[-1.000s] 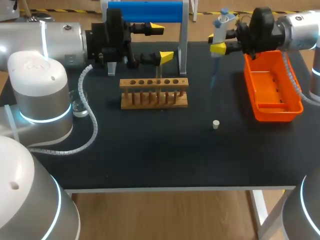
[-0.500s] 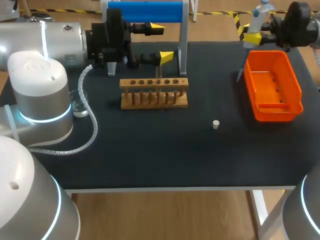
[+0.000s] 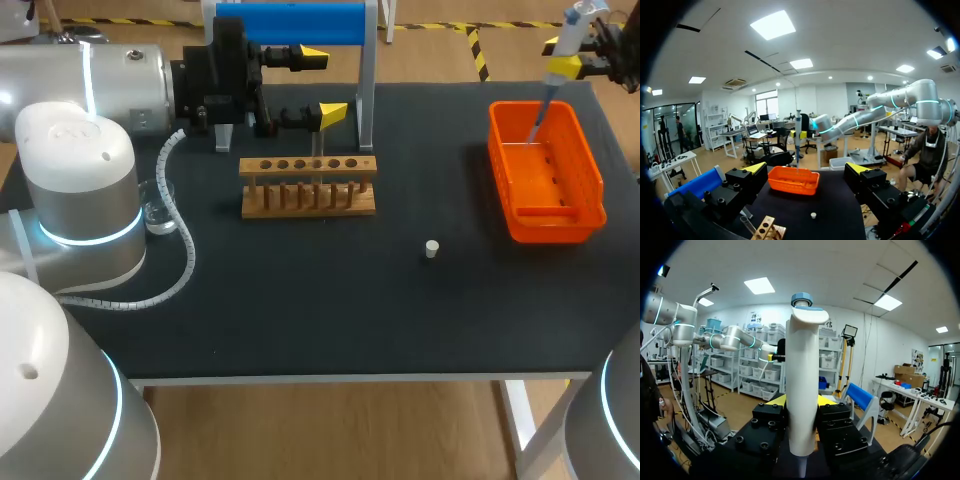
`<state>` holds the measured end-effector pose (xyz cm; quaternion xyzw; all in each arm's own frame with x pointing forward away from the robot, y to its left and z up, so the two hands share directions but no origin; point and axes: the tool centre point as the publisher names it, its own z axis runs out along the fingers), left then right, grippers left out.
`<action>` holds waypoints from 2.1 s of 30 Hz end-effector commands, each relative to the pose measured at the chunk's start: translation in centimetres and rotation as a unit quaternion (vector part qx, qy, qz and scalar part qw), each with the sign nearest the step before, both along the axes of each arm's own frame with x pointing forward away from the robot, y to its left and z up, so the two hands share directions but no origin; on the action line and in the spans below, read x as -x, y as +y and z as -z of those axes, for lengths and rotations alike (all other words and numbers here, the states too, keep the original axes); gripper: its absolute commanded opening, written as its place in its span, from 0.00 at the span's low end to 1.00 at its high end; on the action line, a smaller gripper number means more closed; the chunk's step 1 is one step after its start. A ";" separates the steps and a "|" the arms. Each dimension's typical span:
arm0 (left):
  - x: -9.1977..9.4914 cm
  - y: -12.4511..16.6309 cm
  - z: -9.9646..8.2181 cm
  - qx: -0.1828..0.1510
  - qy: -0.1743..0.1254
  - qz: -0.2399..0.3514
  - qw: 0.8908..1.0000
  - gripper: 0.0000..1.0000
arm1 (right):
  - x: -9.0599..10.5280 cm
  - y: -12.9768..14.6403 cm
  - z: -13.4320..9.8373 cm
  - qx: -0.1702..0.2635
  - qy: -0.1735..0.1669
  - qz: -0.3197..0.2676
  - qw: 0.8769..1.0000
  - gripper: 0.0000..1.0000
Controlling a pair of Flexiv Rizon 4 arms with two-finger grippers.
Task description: Invert the test tube, pick up the pipette, mount the tip to pipette, aspirate from beaker and dispense into the tube, eject the tip, return the pipette, and cap with the stopper.
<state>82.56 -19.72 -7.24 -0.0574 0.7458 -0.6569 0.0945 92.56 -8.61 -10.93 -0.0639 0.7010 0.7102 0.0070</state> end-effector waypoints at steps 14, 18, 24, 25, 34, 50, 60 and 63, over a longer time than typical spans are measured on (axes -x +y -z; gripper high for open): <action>0.0 0.0 0.1 0.001 0.000 0.001 1.000 1.00 | -1.6 -4.4 1.6 -0.019 0.009 -0.010 1.000 0.00; 0.0 0.0 0.1 0.001 0.000 0.001 1.000 1.00 | -1.7 -4.8 1.9 -0.021 0.013 -0.015 1.000 0.00; 0.0 0.0 0.1 0.001 0.000 0.001 1.000 1.00 | -1.9 -5.8 2.2 -0.023 0.017 -0.017 0.999 0.00; 0.0 0.0 0.1 0.001 0.000 0.001 1.000 1.00 | -1.9 -6.0 2.3 -0.023 0.018 -0.016 0.999 0.00; 0.0 0.0 0.1 0.001 0.000 0.001 1.000 1.00 | -1.8 -6.6 2.7 -0.016 0.020 -0.013 1.000 0.00; 0.0 0.0 0.1 0.001 0.000 0.001 1.000 1.00 | -1.8 -6.6 2.7 -0.012 0.019 -0.010 1.000 0.00; -2.0 -3.1 -2.0 -0.003 -0.003 -0.015 1.000 1.00 | -1.8 -6.6 2.7 -0.012 0.019 -0.010 1.000 0.00; -3.4 -5.2 -2.9 -0.005 -0.007 -0.035 0.999 1.00 | -1.8 -6.6 2.7 -0.012 0.019 -0.010 1.000 0.00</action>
